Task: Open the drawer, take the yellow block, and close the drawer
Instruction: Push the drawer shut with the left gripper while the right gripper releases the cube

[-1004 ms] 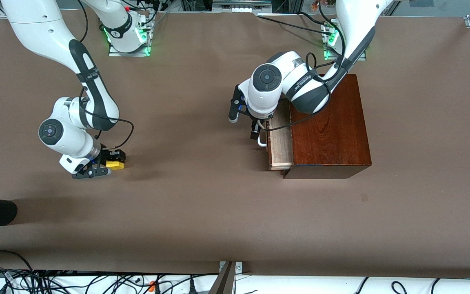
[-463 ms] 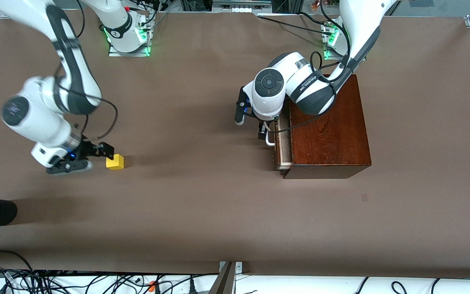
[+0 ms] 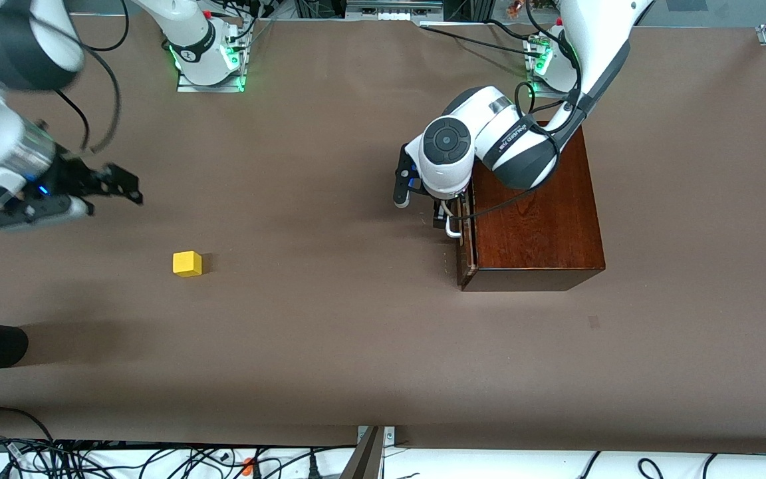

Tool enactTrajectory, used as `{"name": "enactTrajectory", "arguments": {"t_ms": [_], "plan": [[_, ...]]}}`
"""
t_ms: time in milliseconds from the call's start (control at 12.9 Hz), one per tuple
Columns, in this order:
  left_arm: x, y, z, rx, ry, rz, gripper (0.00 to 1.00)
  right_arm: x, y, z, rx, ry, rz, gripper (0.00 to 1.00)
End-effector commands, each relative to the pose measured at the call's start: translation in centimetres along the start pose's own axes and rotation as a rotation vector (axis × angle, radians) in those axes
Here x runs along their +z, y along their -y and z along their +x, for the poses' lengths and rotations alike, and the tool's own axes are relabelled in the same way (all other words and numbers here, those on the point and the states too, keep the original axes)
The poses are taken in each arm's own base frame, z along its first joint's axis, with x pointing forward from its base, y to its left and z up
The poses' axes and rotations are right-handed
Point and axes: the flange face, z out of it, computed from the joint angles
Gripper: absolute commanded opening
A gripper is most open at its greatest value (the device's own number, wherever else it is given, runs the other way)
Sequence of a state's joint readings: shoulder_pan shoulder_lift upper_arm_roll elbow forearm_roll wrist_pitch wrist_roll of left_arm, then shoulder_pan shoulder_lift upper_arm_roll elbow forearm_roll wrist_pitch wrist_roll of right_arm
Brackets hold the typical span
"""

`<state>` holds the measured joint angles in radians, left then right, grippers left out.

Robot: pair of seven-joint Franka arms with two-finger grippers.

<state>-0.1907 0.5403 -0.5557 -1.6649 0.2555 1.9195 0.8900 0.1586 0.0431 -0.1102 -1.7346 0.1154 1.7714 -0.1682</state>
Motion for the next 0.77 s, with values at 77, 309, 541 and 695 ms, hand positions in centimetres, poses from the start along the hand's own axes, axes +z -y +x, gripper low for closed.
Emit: {"name": "enactTrajectory", "arguments": {"t_ms": [77, 309, 541, 695], "plan": [[-1.6, 0.4, -2.3, -0.019, 0.047, 0.025, 1.00, -5.7, 0.5, -0.1, -0.001, 0.017, -0.009, 1.00], [-2.4, 0.1, -2.6, -0.020, 0.062, 0.021, 1.00, -6.8, -0.1, -0.4, 0.024, 0.018, -0.011, 1.00], [-3.3, 0.0, -2.7, -0.022, 0.065, 0.028, 1.00, -7.0, -1.3, -0.4, 0.040, 0.013, -0.016, 1.00], [-3.3, 0.0, -2.9, -0.024, 0.071, 0.019, 1.00, -7.1, -1.7, -0.7, 0.043, 0.030, -0.037, 1.00]]}}
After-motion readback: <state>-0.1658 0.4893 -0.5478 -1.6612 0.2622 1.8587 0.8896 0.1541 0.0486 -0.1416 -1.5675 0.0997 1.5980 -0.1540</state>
